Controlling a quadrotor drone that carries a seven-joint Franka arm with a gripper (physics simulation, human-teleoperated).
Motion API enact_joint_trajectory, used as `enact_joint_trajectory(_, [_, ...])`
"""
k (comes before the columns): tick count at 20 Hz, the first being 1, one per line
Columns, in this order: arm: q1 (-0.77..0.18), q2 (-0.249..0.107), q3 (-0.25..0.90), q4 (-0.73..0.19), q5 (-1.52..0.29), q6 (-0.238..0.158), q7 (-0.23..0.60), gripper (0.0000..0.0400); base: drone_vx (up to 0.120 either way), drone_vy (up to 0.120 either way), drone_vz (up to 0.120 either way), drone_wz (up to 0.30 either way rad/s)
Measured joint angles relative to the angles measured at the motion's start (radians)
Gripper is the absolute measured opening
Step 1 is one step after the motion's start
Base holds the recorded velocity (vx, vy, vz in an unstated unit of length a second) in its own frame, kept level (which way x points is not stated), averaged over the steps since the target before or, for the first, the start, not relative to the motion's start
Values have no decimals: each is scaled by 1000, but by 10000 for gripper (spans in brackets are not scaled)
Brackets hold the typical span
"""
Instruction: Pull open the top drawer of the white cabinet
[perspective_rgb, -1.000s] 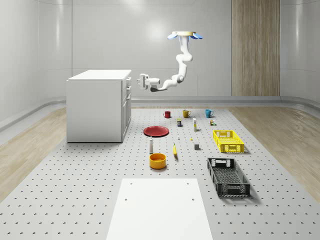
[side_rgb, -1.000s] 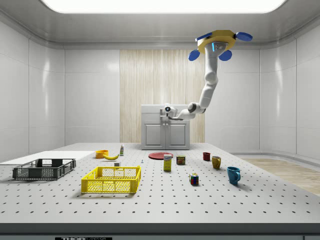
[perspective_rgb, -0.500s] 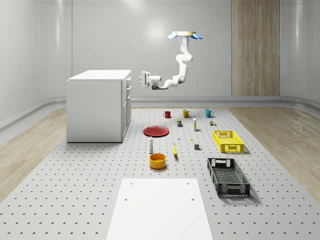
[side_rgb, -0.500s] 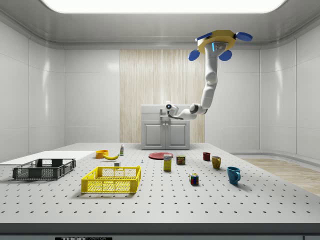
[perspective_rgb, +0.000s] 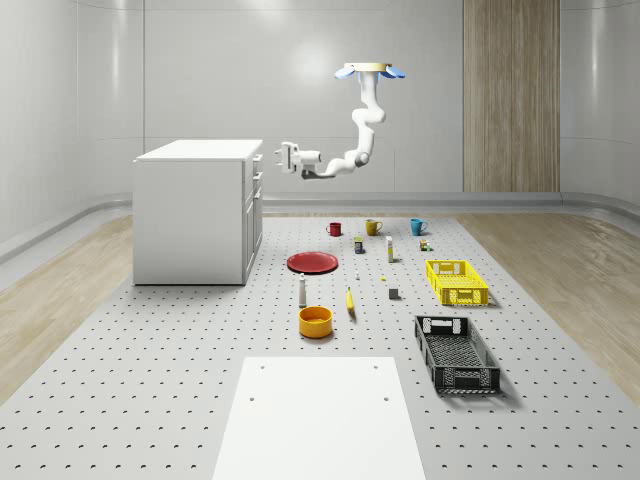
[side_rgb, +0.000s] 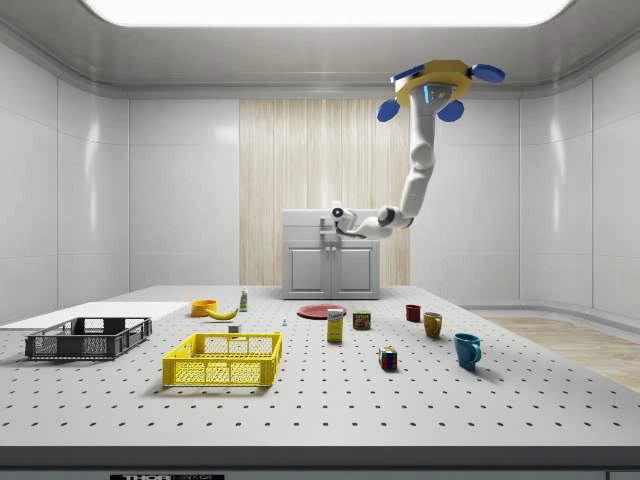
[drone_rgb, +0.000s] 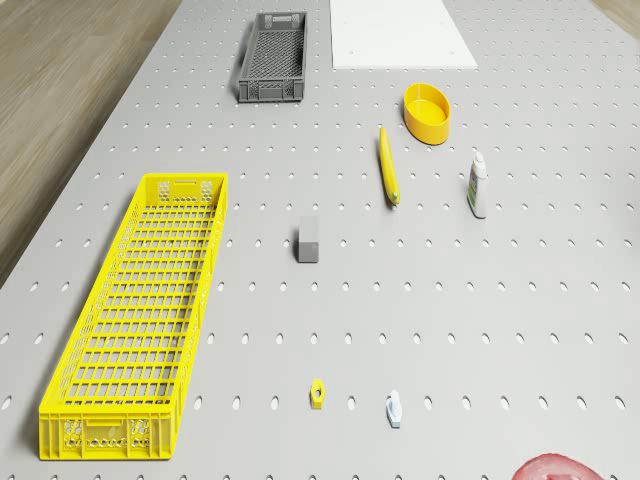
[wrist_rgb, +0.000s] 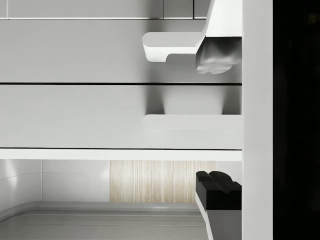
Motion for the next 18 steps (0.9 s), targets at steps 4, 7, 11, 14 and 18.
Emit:
enact_joint_trajectory(4, [37, 54, 2, 68, -27, 39, 11, 300, 0, 0, 0, 0])
enact_joint_trajectory(7, [63, 92, 2, 118, -49, 65, 23, 303, 0, 0, 0, 0])
enact_joint_trajectory(11, [94, 136, 0, 175, -79, 92, 40, 304, 0, 0, 0, 0])
enact_joint_trajectory(14, [118, 171, -3, 223, -105, 113, 57, 305, 0, 0, 0, 0])
enact_joint_trajectory(18, [149, 215, -6, 282, -141, 136, 82, 305, 0, 0, 0, 0])
